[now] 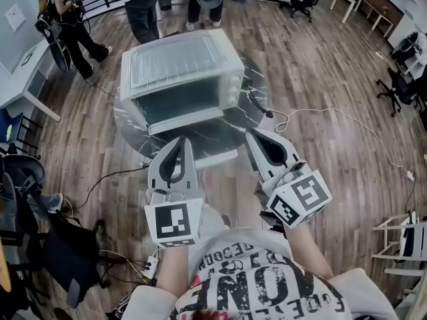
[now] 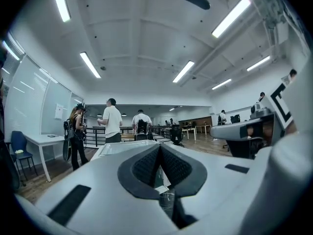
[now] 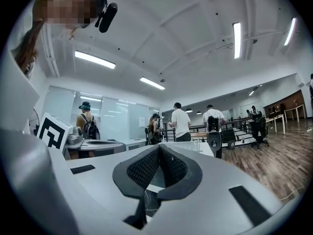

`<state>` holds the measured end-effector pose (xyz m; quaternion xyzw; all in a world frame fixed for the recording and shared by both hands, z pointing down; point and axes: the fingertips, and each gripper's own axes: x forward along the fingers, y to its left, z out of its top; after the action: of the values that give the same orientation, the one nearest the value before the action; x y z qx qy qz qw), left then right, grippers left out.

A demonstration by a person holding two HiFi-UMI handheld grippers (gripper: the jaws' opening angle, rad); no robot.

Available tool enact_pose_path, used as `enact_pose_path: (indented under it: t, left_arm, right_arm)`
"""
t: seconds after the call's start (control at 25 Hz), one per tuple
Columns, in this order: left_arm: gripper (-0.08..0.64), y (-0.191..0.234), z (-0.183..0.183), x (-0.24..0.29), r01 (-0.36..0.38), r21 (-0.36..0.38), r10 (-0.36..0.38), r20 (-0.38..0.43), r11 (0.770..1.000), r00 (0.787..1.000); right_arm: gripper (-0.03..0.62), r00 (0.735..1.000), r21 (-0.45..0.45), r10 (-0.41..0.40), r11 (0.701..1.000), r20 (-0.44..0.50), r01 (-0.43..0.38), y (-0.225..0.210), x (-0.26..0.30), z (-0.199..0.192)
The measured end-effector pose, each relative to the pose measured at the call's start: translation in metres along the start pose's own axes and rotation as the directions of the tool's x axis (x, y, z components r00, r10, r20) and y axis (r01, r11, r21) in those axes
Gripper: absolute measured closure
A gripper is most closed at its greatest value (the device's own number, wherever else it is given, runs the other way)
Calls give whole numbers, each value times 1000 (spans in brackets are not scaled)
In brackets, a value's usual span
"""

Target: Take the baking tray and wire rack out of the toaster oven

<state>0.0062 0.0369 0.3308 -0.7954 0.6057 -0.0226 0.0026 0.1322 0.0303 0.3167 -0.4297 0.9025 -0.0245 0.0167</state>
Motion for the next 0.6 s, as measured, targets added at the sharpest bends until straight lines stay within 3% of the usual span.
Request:
enact_pose_path:
  t: [0.6]
  left_arm:
    - [558,-8,0,-8,35,-38,-35,8,999,999]
  right_arm:
    - [590,1000,19,22,1000,-11,-22,18,-12,-1]
